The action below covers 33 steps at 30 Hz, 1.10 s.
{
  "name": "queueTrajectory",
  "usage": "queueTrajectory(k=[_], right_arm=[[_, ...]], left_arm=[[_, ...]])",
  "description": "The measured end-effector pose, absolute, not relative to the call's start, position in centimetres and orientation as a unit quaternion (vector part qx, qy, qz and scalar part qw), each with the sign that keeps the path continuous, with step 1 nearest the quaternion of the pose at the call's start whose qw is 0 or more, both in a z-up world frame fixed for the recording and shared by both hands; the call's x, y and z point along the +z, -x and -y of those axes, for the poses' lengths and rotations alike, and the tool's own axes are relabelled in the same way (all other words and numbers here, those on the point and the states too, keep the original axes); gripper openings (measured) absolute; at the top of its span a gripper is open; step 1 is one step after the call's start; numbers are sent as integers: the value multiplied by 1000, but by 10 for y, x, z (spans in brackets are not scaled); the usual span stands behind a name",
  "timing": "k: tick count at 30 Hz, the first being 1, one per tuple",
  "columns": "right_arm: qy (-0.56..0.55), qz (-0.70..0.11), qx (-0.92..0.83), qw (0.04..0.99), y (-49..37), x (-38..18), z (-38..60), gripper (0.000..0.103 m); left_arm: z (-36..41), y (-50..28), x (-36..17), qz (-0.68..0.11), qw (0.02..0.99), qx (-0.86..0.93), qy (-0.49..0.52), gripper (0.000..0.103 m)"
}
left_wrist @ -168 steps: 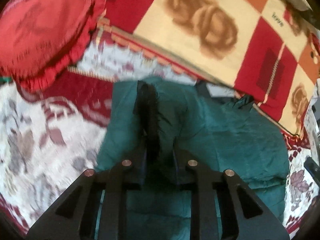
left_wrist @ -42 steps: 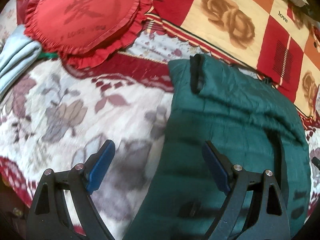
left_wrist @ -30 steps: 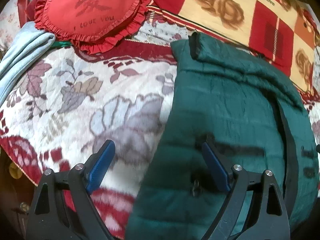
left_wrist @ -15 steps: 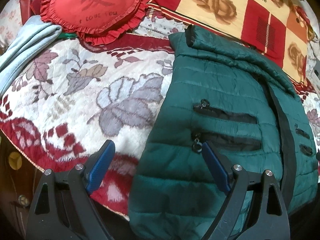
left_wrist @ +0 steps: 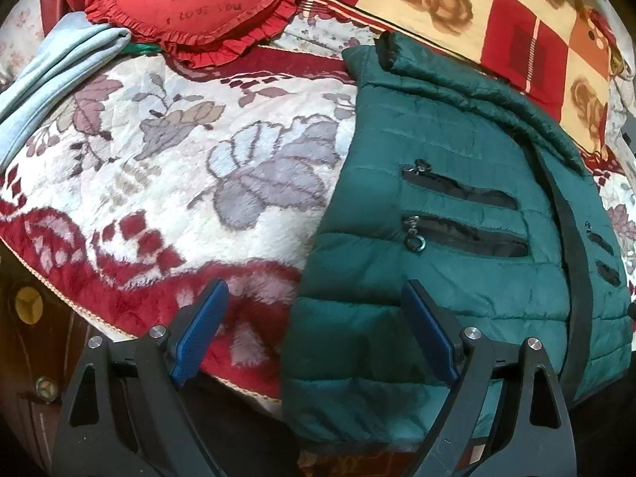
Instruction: Fold large clothes
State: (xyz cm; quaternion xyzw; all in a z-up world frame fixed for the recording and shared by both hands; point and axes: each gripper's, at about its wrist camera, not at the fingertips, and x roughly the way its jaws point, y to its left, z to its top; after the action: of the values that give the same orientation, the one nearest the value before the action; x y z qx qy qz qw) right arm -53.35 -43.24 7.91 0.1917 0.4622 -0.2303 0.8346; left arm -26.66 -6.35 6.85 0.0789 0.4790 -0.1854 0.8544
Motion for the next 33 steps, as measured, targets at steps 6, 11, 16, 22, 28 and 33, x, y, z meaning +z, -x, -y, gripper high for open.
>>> queueTrajectory(k=[6,11,16,22,28,33], right_arm=[[-212,-468,-233,825,543,74,441,84],[-236,-473,-221,819,548,68,442,85],[-251,-480,-209,814,546,60,442,86],[-260,-488,-180,813,545,57,437,86],[-260,-493,-163,814,544,56,429,86],[-263,-502,-152,809,539,48,423,86]], left_arm=[[53,265,63,-500,843,-192,-58,89],[40,261,59,-517,832,-197,-30,89],[43,259,51,-548,807,-219,-8,89],[51,268,40,-565,791,-235,-13,89],[52,272,38,-562,793,-236,-14,89],[55,272,37,-559,795,-236,-18,89]])
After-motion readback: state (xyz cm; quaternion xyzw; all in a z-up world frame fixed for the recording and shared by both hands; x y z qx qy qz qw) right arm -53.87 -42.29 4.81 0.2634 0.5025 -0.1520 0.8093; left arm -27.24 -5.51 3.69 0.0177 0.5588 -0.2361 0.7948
